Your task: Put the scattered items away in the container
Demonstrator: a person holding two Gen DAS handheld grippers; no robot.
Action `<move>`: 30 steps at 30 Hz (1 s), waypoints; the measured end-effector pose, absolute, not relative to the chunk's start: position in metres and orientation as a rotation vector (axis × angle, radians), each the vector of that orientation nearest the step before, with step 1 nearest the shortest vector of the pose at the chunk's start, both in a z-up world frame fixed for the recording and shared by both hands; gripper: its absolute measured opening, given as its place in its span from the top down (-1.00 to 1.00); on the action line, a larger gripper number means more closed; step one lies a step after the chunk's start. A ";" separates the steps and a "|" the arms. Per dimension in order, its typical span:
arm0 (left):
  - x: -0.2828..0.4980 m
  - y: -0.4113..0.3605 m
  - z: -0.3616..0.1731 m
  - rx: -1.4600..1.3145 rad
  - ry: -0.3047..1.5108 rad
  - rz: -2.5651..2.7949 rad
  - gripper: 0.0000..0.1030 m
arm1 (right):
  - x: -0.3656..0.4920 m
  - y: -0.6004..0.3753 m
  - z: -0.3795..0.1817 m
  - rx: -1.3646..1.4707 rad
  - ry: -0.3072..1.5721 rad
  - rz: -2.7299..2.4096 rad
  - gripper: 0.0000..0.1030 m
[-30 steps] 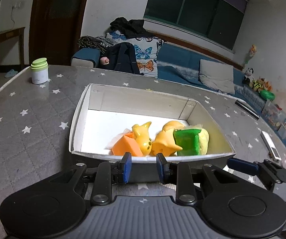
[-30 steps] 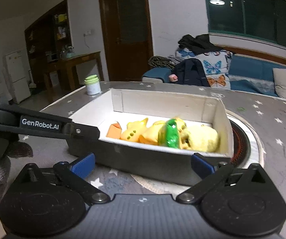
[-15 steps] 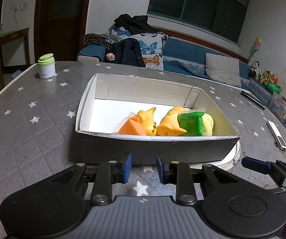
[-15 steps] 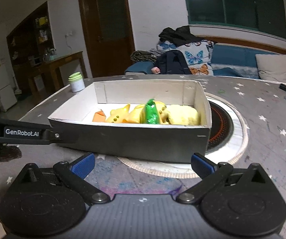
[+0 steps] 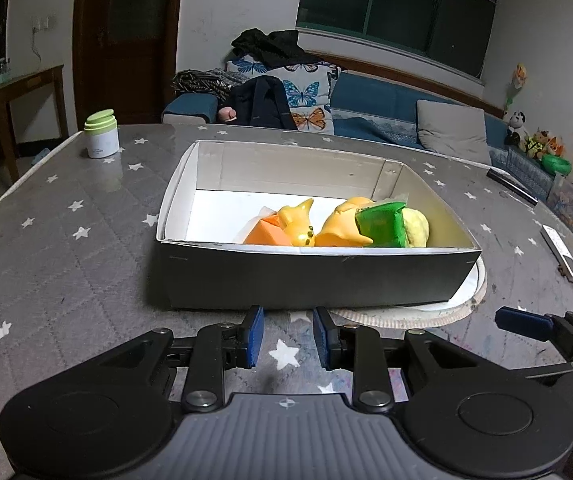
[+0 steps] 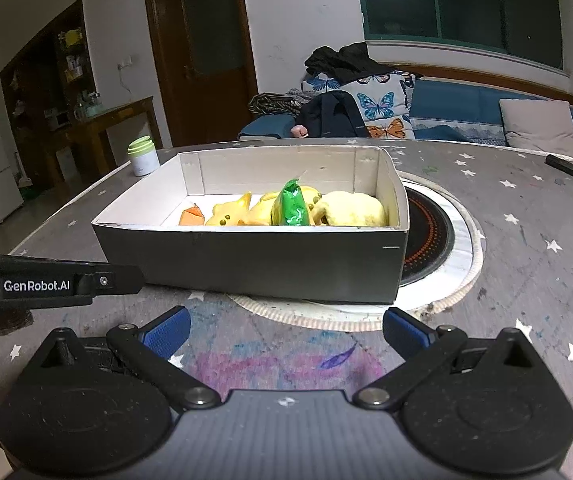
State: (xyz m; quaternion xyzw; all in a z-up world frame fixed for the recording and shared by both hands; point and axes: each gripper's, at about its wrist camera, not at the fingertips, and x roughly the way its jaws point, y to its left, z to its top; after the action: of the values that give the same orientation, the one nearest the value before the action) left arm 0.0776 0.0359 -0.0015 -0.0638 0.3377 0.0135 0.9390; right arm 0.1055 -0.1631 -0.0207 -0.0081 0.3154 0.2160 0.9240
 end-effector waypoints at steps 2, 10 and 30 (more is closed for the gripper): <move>0.076 0.035 -0.002 -0.122 0.694 0.029 0.39 | 0.104 -0.164 -0.021 -0.015 0.649 0.439 -1.00; 0.070 0.028 -0.004 -0.096 0.700 0.035 0.39 | 0.098 -0.167 -0.023 -0.007 0.658 0.437 -1.00; 0.064 0.018 -0.010 -0.040 0.715 0.073 0.39 | 0.088 -0.165 -0.024 -0.017 0.666 0.435 -1.00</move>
State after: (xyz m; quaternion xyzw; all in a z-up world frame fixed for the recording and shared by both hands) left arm 0.0637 0.0182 -0.0104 -0.0194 0.3499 0.0358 0.9359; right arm 0.0884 -0.1654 -0.0237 -0.0082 0.3242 0.2119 0.9219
